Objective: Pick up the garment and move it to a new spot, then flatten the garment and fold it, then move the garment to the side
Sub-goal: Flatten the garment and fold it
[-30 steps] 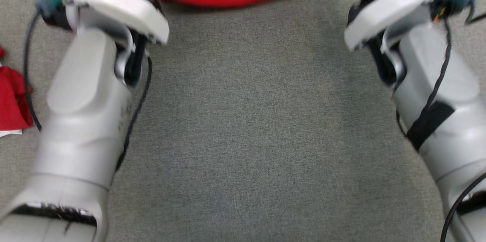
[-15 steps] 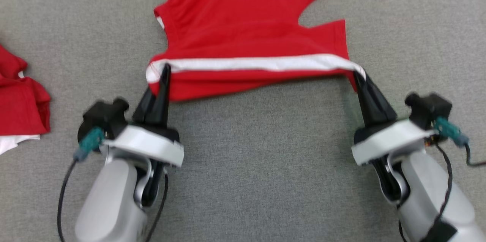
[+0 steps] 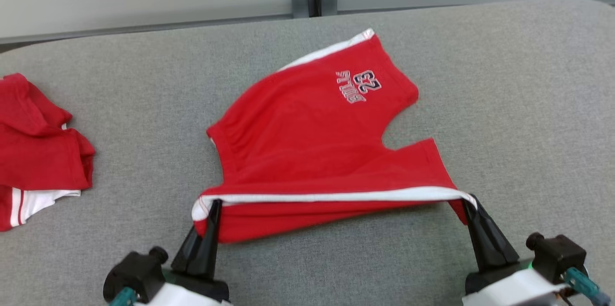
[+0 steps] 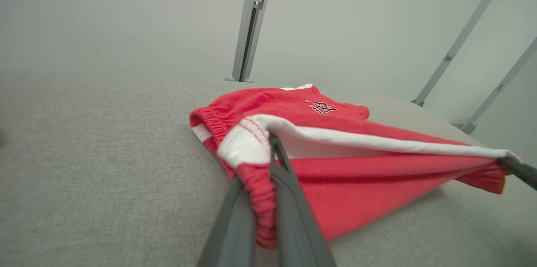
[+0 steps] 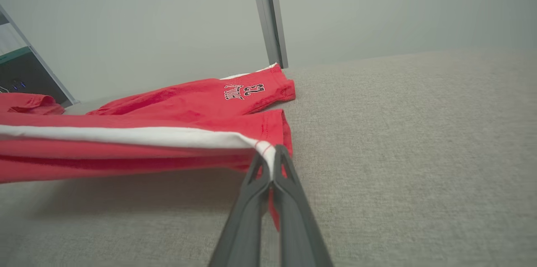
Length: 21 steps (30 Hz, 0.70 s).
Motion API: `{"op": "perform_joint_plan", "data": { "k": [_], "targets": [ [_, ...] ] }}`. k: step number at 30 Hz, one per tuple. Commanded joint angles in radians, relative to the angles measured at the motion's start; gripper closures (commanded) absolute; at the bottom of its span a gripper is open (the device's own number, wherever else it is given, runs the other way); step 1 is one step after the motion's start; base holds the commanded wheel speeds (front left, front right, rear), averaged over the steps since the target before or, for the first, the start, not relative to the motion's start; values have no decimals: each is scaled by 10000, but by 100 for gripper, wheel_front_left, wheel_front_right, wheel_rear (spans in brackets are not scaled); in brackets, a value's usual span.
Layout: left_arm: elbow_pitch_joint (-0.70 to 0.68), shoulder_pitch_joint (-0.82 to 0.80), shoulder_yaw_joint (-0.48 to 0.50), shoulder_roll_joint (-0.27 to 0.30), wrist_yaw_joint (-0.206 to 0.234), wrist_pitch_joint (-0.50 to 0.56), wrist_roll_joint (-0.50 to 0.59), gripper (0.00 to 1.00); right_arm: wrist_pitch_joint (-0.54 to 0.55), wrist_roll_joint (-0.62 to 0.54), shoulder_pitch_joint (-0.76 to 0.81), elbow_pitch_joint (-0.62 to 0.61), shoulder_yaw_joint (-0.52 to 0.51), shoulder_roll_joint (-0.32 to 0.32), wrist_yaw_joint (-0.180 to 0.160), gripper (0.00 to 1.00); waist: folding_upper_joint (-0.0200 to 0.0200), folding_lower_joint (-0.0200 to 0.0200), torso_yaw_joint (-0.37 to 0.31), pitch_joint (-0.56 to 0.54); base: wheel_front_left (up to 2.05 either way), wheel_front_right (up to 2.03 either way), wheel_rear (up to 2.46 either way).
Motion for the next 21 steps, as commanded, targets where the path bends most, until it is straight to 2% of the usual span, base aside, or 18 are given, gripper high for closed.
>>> {"op": "perform_joint_plan", "data": {
  "k": [1,7,11,17,21],
  "targets": [
    [-260,408,3,49,110,-48,39,100,226,-164,498,-444,-254,21,-24,100,0,0,-6,-257,0,0,0],
    [-971,1137,-184,25,274,247,-68,100,967,-477,1679,-1809,-774,265,-24,100,0,0,71,-428,0,0,0],
    [-1104,1135,-246,19,318,446,-167,100,1321,-568,1876,-2323,-1026,314,-24,100,0,0,109,-429,0,0,0],
    [-906,609,-277,13,313,680,-382,100,1546,-531,1233,-2461,-1291,195,-24,100,0,0,129,-91,0,0,0],
    [-553,-109,-275,-14,300,851,-599,100,1495,-453,162,-2147,-1277,-73,-25,100,0,0,184,440,0,0,0]
  ]
}}
